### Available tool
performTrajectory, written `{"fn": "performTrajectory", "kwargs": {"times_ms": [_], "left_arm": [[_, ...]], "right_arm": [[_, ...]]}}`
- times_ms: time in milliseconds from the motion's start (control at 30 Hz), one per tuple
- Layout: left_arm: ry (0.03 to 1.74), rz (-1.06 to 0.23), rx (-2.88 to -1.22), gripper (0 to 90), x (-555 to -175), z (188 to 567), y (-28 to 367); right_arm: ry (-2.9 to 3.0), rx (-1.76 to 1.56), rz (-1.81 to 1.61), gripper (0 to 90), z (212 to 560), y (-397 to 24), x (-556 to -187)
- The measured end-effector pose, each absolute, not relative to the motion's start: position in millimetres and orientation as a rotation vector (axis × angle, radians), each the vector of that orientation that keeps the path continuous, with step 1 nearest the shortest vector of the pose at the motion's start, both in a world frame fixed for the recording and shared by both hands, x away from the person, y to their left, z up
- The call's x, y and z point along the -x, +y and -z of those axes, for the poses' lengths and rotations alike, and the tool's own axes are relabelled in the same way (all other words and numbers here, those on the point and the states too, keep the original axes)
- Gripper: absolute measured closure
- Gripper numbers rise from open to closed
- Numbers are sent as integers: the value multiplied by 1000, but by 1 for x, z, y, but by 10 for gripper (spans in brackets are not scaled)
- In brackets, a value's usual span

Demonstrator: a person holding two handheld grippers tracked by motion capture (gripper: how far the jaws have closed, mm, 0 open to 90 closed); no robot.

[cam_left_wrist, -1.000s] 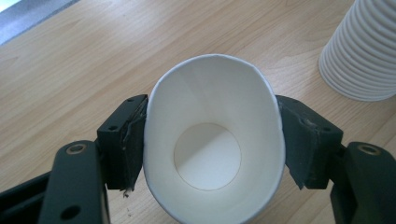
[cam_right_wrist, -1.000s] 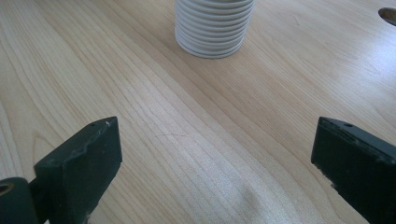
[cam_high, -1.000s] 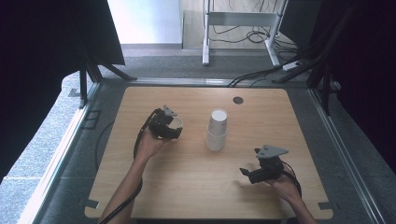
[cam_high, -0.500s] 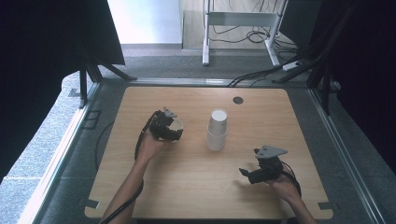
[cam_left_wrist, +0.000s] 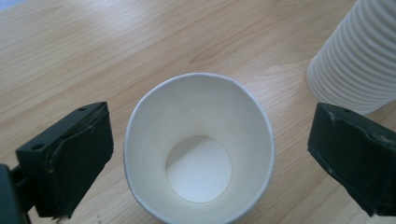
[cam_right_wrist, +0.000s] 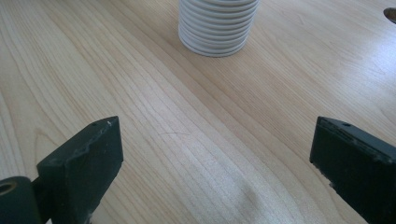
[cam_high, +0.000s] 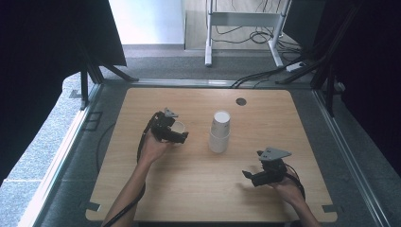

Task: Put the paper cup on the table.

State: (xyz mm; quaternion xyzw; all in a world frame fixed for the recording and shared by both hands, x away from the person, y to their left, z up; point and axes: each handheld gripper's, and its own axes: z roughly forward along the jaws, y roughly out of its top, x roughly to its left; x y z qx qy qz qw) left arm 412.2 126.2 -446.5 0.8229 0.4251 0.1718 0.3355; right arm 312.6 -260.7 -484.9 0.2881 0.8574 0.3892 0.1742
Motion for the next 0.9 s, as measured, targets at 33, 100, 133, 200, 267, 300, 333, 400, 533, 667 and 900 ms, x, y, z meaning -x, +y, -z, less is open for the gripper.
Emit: {"fn": "performTrajectory", "kwargs": {"times_ms": [33,100,133,200,267,300,333,400,533,667,900], "left_arm": [[1103,-445,-2139,0,-411,445,127],[1095,-448,-2116,0,-408,442,127],[1089,-451,-2110,0,-407,441,126],[1079,-458,-2102,0,-404,439,126],[1069,-464,-2092,0,-401,437,125],[1063,-466,-2088,0,-399,436,125],[1056,-471,-2083,0,-397,435,124],[1040,-484,-2069,0,-392,432,123],[1008,-502,-2059,0,-385,425,121],[970,-514,-2065,0,-376,419,118],[919,-556,-2086,0,-360,415,111]], "right_arm": [[2434,-819,-1107,26,485,-261,-313],[2440,-819,-1110,26,486,-260,-312],[2443,-820,-1113,26,486,-260,-312],[2448,-823,-1114,23,487,-260,-312],[2454,-825,-1113,16,487,-260,-313],[2459,-826,-1117,13,488,-260,-313],[2458,-826,-1118,11,488,-260,-313],[2458,-827,-1120,0,488,-260,-313],[2462,-827,-1120,0,488,-260,-313],[2465,-824,-1118,0,488,-260,-313],[2471,-820,-1107,0,489,-259,-313]]}}
